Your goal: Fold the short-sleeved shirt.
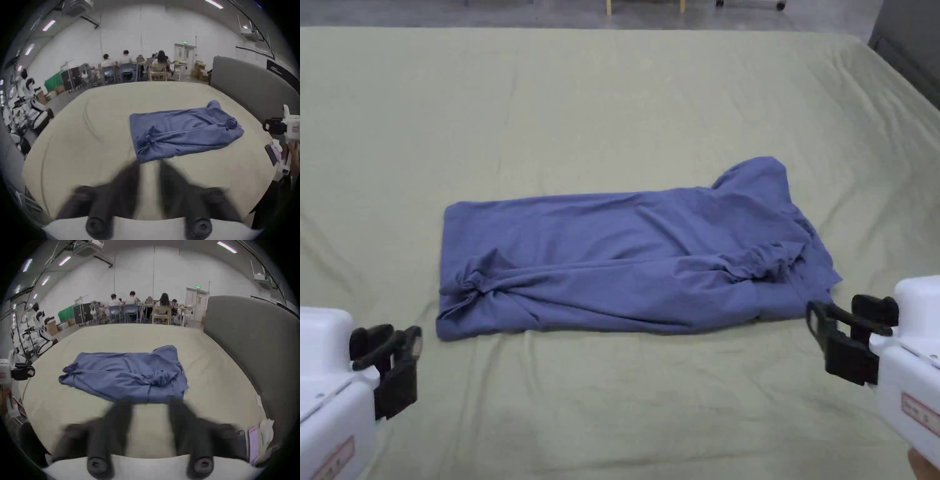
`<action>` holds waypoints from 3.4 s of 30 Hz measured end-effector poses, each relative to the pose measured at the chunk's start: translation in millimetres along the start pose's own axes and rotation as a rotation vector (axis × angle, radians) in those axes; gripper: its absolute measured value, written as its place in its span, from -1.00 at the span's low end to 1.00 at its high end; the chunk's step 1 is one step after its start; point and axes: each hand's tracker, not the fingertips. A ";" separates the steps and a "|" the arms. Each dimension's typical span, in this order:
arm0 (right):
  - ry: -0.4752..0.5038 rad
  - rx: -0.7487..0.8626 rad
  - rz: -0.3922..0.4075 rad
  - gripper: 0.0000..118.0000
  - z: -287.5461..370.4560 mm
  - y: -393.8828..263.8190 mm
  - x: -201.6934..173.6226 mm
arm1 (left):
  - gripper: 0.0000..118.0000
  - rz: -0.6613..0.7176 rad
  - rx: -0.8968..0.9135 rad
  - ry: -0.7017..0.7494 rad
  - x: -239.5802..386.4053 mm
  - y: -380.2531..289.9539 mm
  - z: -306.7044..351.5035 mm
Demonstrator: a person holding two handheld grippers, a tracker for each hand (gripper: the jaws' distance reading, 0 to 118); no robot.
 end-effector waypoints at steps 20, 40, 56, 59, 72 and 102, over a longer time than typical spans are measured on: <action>0.061 -0.133 -0.084 -0.95 -19.2 -26.0 1.8 | 0.59 0.078 -0.411 0.013 -2.8 13.8 -229.6; 0.044 -0.295 -0.173 1.00 -184.9 2.4 52.0 | -0.90 -0.104 -0.239 -0.023 -4.8 77.3 -179.8; 0.061 -0.306 -0.159 -0.76 -172.5 18.6 82.7 | -0.90 0.092 -0.290 -0.149 -51.3 59.2 -178.6; 0.054 -0.299 -0.051 -0.76 -132.1 26.7 66.0 | -0.90 0.029 -0.292 -0.127 -57.2 58.6 -154.4; 0.097 -0.436 -0.112 -0.76 -90.1 -54.4 64.9 | -0.90 0.002 -0.480 -0.102 -53.1 -43.3 -124.7; 0.067 -0.064 -0.027 -0.95 21.7 21.9 14.7 | -1.00 0.122 0.002 -0.074 -38.2 117.3 -29.2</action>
